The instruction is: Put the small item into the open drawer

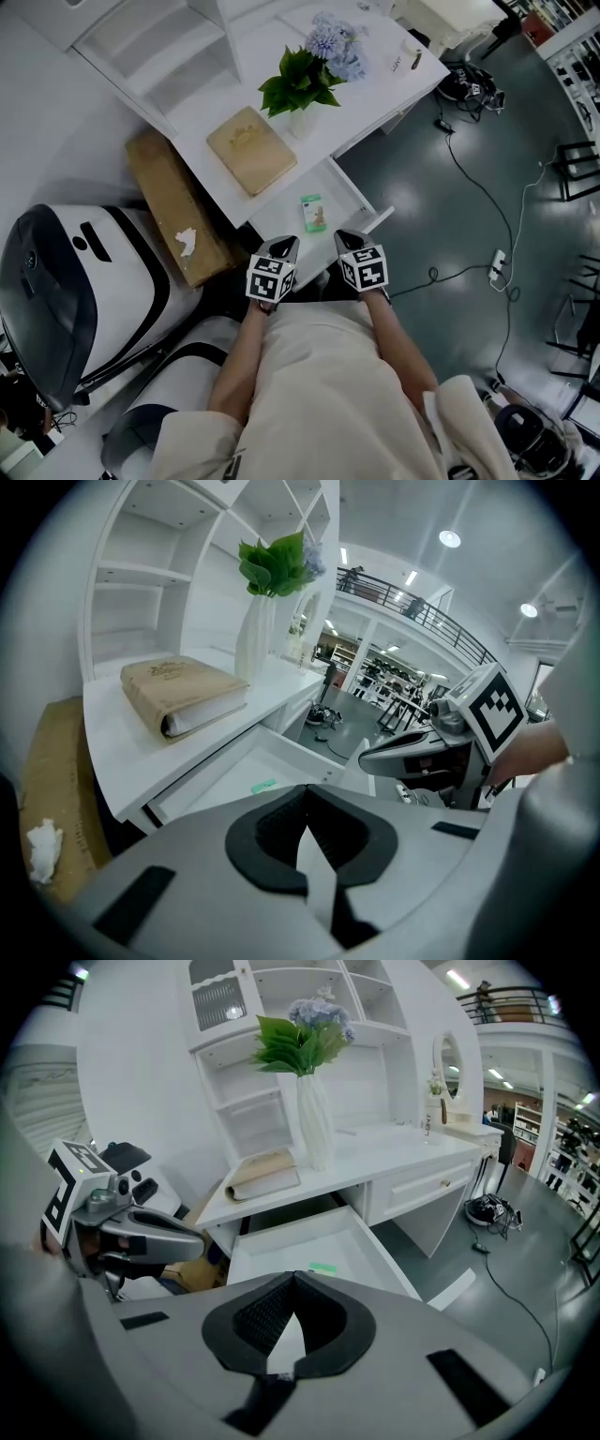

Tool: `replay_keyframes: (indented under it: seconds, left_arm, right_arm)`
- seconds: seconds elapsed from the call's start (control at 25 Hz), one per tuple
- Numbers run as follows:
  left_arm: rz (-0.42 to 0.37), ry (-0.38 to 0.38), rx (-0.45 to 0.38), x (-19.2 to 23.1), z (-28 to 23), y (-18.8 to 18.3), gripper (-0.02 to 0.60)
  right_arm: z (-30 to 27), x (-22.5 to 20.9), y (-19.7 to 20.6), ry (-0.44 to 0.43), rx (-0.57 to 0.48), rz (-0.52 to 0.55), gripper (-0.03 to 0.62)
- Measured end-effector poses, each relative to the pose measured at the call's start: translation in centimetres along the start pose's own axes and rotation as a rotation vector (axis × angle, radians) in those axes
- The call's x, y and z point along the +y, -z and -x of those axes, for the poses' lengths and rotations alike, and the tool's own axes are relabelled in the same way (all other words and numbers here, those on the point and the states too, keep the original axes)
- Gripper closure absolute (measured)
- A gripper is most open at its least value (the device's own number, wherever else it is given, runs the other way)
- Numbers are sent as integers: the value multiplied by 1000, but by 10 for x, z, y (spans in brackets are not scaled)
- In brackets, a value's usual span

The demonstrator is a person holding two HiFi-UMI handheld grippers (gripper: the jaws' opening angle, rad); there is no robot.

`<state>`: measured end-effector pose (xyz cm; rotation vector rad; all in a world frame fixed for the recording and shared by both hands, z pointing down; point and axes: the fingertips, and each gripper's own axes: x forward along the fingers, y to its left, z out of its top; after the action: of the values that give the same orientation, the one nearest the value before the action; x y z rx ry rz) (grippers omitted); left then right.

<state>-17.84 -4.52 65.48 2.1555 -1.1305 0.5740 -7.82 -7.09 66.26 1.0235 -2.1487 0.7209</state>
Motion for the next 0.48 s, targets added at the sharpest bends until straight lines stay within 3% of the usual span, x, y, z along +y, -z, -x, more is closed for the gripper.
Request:
replay_keyframes:
  seconds: [0.48]
  left_arm:
    - [3,12,10,3,-3,3,565]
  right_arm:
    - [-1,-2,1,13,11,13,571]
